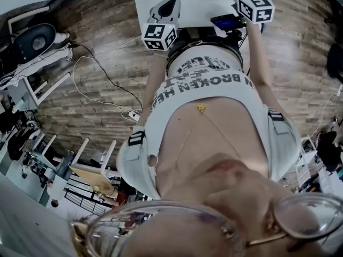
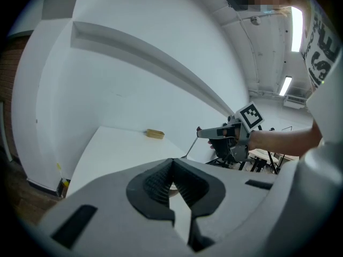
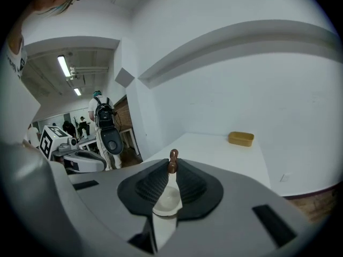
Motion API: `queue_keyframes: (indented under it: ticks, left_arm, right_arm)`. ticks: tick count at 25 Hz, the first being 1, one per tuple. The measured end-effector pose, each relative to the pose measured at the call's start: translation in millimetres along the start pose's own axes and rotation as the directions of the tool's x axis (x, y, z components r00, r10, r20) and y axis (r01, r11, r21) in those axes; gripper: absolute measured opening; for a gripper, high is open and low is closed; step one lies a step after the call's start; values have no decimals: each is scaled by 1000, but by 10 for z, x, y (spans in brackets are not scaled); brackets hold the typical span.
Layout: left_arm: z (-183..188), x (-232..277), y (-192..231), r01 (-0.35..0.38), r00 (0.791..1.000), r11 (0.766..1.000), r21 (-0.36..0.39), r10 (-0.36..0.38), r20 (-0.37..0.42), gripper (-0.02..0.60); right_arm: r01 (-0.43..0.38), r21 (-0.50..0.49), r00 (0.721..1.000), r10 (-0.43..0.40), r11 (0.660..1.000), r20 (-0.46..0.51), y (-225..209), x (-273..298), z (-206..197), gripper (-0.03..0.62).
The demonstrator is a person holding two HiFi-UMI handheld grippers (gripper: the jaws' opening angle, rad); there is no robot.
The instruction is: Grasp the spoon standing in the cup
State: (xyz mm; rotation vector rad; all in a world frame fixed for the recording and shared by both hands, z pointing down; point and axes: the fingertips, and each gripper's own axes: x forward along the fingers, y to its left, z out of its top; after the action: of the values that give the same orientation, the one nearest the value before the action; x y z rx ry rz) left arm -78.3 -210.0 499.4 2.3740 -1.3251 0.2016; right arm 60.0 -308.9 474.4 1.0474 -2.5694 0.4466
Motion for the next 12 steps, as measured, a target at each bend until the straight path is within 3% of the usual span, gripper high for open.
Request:
queue_keyframes:
  ticks: [12]
  left_arm:
    - [348,79,-186,63,997,996,62,-66,45,-9]
  right_arm:
    - [13,-75,992,-4,997,122,277,-451,650,41]
